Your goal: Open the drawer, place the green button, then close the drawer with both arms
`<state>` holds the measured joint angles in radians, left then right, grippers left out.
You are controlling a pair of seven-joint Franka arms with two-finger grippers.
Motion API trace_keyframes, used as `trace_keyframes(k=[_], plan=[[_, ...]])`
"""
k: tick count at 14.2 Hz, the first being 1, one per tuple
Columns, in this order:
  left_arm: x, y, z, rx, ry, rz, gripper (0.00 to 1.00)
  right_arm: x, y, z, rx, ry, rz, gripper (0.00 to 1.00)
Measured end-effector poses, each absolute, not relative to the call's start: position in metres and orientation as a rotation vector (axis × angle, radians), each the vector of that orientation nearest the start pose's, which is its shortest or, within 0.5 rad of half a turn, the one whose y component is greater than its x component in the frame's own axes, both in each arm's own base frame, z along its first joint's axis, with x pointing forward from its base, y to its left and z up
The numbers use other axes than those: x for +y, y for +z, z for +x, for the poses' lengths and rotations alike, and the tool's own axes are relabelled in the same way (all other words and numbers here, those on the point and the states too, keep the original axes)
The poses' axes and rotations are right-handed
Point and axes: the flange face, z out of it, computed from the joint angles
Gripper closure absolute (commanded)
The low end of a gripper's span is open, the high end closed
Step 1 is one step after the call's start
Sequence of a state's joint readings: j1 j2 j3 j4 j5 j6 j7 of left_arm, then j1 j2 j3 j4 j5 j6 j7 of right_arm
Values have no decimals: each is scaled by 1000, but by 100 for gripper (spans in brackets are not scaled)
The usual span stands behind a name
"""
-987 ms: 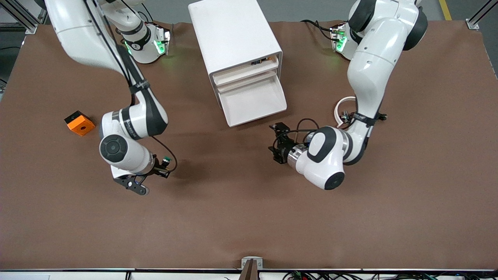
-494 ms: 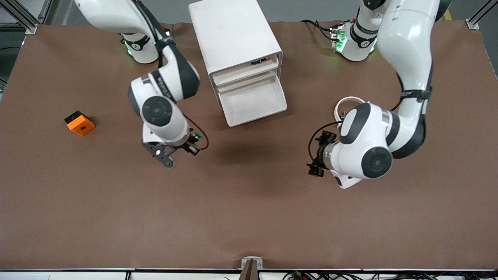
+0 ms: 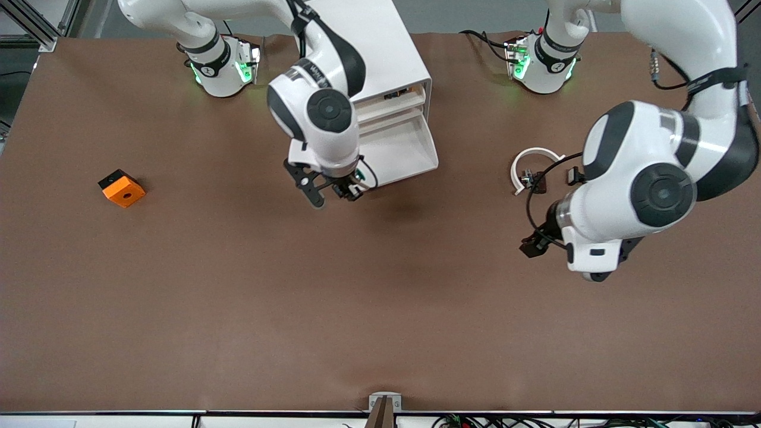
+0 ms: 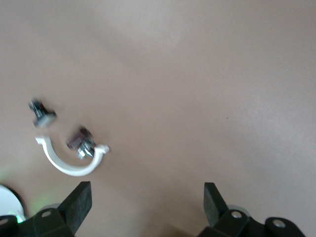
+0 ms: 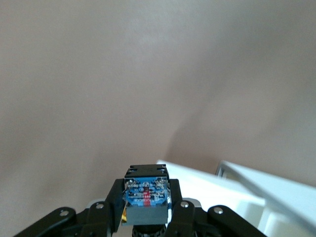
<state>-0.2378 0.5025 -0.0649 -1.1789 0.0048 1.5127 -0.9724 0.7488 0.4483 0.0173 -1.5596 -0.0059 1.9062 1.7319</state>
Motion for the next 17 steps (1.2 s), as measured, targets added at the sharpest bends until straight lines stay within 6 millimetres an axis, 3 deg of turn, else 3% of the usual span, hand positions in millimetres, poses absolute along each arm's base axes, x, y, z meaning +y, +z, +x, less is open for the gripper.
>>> trace_keyframes(k=[5, 9, 11, 14, 17], plan=[[-145, 545, 649, -618, 145, -3016, 0, 522, 380, 426, 1715, 21, -2729, 100], [-105, 594, 636, -351, 64, -3089, 0, 552, 382, 401, 1807, 6, -2579, 100], [-92, 607, 631, -258, 49, -3102, 0, 563, 369, 394, 1845, 7, -2526, 100], [-67, 623, 618, -198, 47, -3106, 0, 574, 333, 387, 1888, 8, -2510, 100], [-56, 638, 585, -178, 54, -3100, 0, 576, 311, 386, 1922, 6, -2516, 100]])
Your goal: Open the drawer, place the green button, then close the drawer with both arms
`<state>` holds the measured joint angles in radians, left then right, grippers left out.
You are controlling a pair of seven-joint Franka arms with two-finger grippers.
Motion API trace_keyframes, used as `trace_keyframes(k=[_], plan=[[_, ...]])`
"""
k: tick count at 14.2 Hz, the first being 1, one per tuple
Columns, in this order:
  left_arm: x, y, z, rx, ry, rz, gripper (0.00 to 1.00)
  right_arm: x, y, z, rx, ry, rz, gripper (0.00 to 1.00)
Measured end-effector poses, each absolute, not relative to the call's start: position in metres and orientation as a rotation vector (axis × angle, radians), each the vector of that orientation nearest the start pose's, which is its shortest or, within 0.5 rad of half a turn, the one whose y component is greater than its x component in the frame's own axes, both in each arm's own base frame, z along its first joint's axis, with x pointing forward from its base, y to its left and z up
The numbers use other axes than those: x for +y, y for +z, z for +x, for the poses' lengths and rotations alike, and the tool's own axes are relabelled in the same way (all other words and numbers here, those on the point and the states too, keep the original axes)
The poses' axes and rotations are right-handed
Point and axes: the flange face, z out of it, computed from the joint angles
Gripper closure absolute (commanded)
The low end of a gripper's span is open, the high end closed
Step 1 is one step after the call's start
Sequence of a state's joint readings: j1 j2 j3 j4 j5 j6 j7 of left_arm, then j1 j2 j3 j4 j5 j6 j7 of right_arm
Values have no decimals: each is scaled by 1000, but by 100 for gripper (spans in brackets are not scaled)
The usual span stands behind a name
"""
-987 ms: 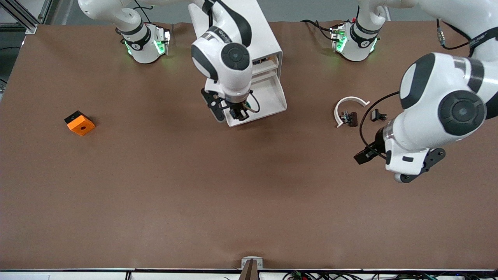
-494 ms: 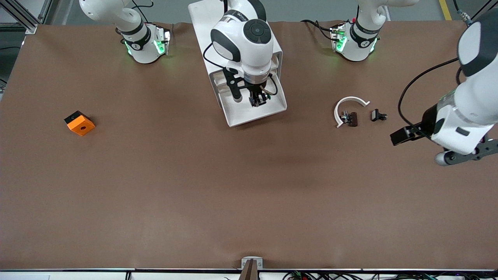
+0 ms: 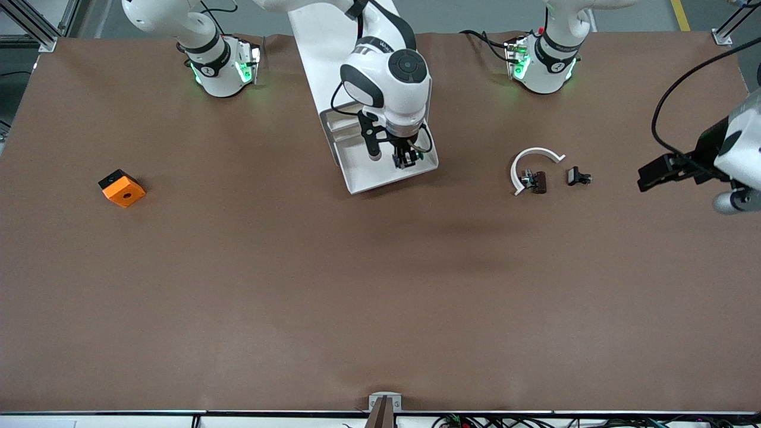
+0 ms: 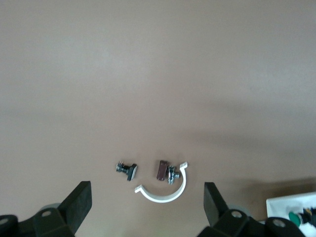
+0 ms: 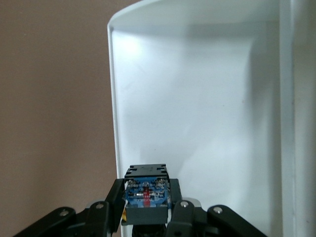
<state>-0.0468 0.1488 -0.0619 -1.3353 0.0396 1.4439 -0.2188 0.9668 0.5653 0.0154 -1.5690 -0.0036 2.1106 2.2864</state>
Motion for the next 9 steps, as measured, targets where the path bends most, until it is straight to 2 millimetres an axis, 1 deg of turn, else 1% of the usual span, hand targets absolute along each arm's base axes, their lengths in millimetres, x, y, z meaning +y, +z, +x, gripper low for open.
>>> trace_keyframes(k=[2, 4, 7, 9], plan=[[-55, 651, 560, -170, 28, -3098, 0, 577, 306, 384, 1926, 6, -2521, 100], [-50, 655, 542, -125, -15, -3100, 0, 578, 305, 382, 1926, 7, -2524, 100], [-38, 647, 527, -91, -47, -3098, 0, 581, 300, 376, 1922, 12, -2536, 100], [-38, 646, 523, -88, -48, -3096, 0, 585, 294, 370, 1926, 29, -2546, 100]])
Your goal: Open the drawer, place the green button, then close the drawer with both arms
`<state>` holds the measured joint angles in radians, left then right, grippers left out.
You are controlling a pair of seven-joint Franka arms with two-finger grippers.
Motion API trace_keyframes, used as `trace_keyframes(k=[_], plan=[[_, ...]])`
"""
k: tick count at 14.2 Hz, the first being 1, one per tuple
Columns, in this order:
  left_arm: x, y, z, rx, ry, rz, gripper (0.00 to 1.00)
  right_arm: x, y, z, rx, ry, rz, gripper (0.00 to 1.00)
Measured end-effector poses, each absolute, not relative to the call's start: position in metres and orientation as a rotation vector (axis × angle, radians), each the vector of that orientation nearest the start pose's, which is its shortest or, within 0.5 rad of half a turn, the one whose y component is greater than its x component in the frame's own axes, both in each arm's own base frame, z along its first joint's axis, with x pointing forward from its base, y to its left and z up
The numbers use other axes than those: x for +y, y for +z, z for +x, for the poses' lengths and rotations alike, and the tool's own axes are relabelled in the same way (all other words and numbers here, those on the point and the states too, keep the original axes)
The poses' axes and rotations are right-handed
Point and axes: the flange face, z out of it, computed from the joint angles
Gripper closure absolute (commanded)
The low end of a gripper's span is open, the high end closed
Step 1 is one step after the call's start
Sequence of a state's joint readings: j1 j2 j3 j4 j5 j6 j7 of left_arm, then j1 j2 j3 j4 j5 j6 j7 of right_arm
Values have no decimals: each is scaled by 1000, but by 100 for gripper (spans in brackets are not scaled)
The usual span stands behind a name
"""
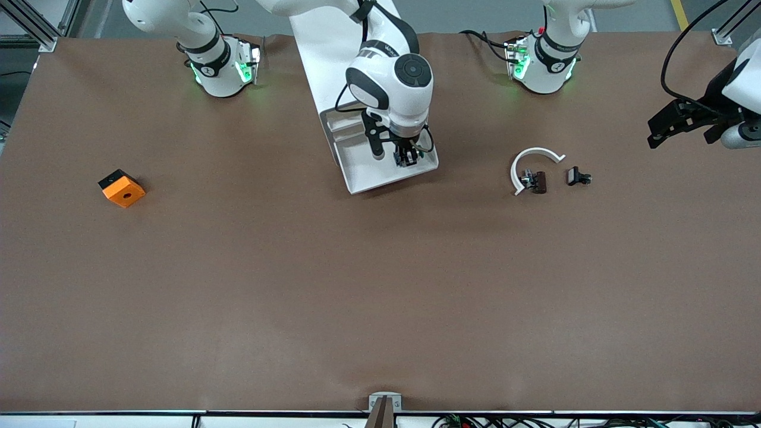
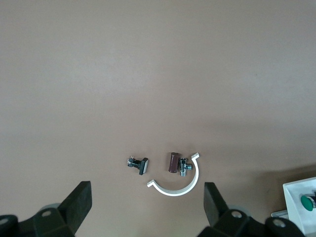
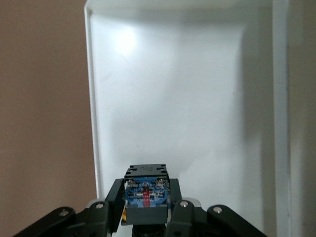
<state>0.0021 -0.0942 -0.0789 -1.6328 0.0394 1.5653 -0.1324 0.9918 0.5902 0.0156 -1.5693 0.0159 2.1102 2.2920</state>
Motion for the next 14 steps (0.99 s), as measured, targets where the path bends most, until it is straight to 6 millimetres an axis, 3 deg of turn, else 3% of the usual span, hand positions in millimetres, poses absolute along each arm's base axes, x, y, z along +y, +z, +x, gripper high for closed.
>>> trace_keyframes(k=[2, 3, 4, 5, 11, 14], plan=[[-41, 645, 522, -80, -49, -3096, 0, 586, 290, 368, 1930, 34, -2551, 100], [-41, 645, 522, -79, -47, -3096, 0, 586, 289, 368, 1934, 38, -2550, 92], [-41, 644, 522, -79, -45, -3096, 0, 585, 288, 369, 1940, 44, -2547, 41], [-41, 644, 522, -79, -44, -3096, 0, 585, 287, 369, 1941, 47, -2549, 0], [-42, 641, 522, -76, -30, -3095, 0, 578, 286, 375, 1779, 83, -2708, 0], [-42, 640, 520, -76, -10, -3093, 0, 559, 317, 409, 1601, 208, -2872, 0]])
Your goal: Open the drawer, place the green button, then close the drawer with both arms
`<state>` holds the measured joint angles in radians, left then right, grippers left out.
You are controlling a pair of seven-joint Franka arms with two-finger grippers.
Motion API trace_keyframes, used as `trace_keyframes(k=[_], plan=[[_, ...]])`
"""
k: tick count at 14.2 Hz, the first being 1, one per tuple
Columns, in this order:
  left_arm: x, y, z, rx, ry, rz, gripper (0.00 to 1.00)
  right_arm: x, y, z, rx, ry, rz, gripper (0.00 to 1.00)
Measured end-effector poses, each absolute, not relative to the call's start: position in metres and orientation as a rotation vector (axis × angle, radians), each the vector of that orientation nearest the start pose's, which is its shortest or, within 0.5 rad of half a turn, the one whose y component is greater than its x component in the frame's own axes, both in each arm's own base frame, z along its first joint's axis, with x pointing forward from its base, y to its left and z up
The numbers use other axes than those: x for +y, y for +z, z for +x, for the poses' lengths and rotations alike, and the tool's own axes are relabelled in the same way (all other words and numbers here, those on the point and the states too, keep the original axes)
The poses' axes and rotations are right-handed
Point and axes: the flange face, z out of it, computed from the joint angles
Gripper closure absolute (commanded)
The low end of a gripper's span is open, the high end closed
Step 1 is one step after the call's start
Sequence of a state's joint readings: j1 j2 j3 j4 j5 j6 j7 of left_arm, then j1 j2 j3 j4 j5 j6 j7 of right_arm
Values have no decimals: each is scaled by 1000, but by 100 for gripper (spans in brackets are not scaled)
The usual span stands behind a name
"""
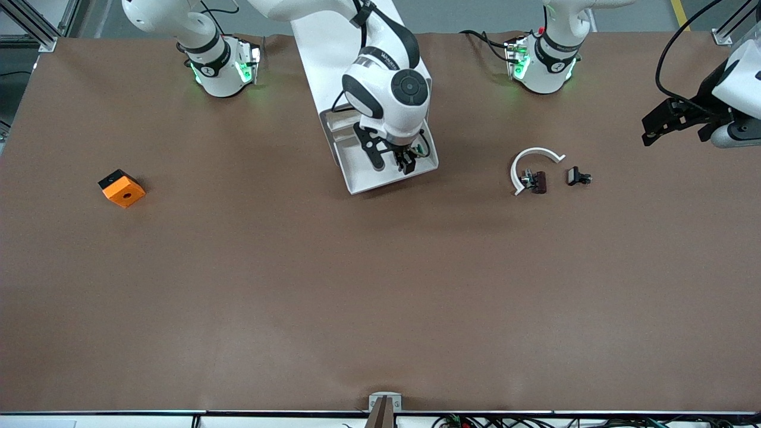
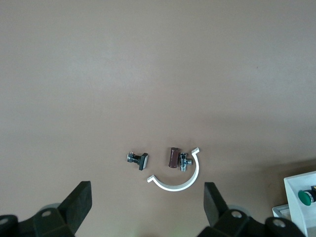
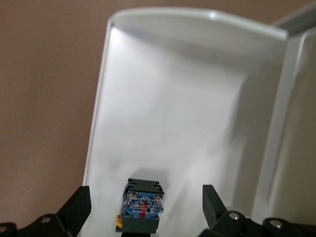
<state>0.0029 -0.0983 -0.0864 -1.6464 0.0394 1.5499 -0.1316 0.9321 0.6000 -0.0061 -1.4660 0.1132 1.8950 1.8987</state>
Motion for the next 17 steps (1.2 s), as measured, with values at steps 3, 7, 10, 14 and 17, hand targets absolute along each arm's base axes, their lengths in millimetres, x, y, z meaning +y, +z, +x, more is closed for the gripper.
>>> trace_keyframes(k=[3, 7, 10, 14, 17], plan=[[-41, 637, 519, -56, 0, -3093, 0, 518, 371, 462, 1445, 302, -2977, 0], [-41, 634, 519, -53, 11, -3092, 0, 454, 403, 516, 1171, 421, -3097, 0], [-43, 634, 519, -46, 11, -3092, 0, 394, 425, 552, 886, 477, -3175, 0], [-55, 633, 517, -12, 12, -3090, 0, 283, 448, 605, 512, 519, -3216, 0], [-59, 622, 522, 0, 21, -3090, 0, 212, 486, 625, 256, 454, -3196, 0]])
